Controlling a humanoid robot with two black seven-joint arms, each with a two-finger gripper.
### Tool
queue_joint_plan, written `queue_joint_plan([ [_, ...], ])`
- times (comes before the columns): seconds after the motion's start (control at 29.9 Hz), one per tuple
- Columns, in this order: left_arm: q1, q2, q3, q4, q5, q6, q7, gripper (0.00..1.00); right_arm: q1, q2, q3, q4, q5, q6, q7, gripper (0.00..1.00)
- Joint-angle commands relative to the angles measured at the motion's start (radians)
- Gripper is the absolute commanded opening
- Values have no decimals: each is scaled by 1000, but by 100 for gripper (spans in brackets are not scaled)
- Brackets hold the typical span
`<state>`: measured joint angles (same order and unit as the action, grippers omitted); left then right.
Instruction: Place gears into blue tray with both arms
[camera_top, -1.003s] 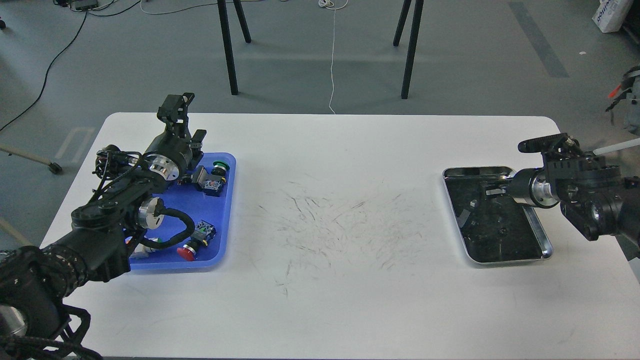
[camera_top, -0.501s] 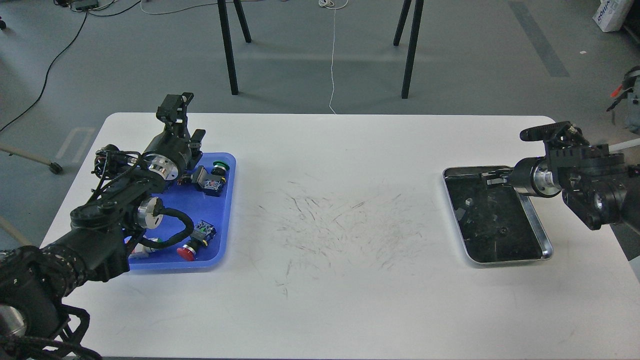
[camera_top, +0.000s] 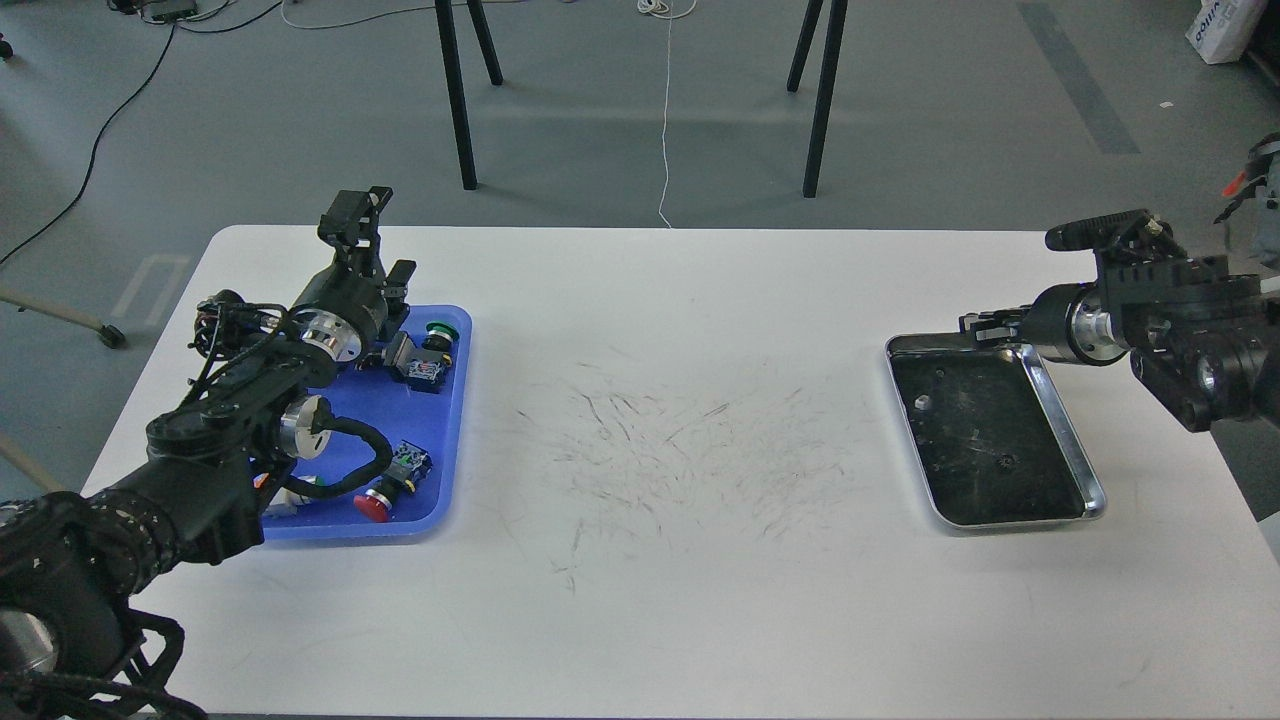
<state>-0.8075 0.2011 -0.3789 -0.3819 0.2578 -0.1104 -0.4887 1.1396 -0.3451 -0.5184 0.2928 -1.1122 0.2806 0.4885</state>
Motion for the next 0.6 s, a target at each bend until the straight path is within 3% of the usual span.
queue_joint_plan([
  [0.0,-1,1,0,0,1,0,0,100,44,2,0,67,0,19,0,7],
  [0.57,-4,9,0,0,3,-23,0,100,155,130,4,246,0,51,0,7],
])
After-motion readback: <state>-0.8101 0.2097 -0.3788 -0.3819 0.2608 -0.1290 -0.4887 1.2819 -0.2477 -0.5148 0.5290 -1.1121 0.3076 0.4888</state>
